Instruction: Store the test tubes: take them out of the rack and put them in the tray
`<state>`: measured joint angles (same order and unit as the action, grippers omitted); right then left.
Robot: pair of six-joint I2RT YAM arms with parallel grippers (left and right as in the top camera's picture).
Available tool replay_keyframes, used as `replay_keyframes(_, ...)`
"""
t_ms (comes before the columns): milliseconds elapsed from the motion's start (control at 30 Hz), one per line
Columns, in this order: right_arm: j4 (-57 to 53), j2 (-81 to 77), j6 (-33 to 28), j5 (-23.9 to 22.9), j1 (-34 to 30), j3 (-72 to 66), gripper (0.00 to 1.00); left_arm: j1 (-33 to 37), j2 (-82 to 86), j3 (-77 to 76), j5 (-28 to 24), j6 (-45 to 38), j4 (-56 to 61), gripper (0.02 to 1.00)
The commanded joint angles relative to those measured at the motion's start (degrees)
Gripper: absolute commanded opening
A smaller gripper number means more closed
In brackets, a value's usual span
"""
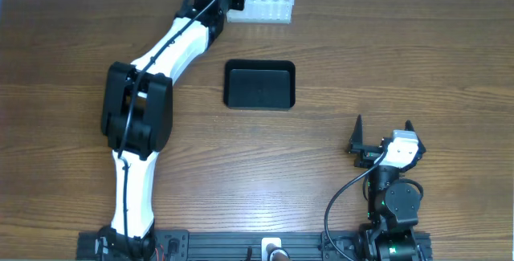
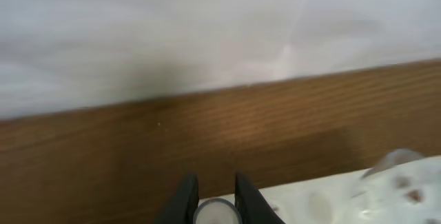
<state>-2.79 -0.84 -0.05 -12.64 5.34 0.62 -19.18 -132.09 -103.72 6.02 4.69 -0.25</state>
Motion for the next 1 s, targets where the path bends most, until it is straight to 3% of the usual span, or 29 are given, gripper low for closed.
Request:
replay_keyframes(33,0.0,0.5,-0.2,-0.7,-0.2,-0.3,0.993,-0.6,11.9,-1.3,1.0,-3.8,0.4,0.128)
replay_keyframes(233,0.0,0.5,-0.2,-0.7,-0.2,-0.3,0.991,-1.2,22.4,-1.3,1.6,-6.0,-2.5,0.091)
replay_keyframes(367,0.0,0.5,-0.2,-0.7,-0.2,-0.3,0.991,-3.5,27.8,-1.3,1.6,-5.2,-13.3,0.056)
replay_keyframes(500,0.0,0.5,-0.2,-0.7,-0.2,-0.3,0.991,-7.0,29.0,-1.3,6.0,4.4,-27.7,0.04)
replay_keyframes(600,0.0,0.5,-0.2,-0.7,-0.2,-0.3,0.991,-9.9,27.5,-1.1,11.5,16.5,-40.7,0.04)
replay_keyframes(700,0.0,0.5,-0.2,-0.7,-0.2,-0.3,0.991,-11.9,24.9,0.3,13.7,24.9,-47.1,0.04)
replay_keyframes(1000,0.0,0.5,-0.2,-0.7,-0.2,-0.3,0.991,-12.8,16.3,1.5,14.0,27.3,-48.1,0.042)
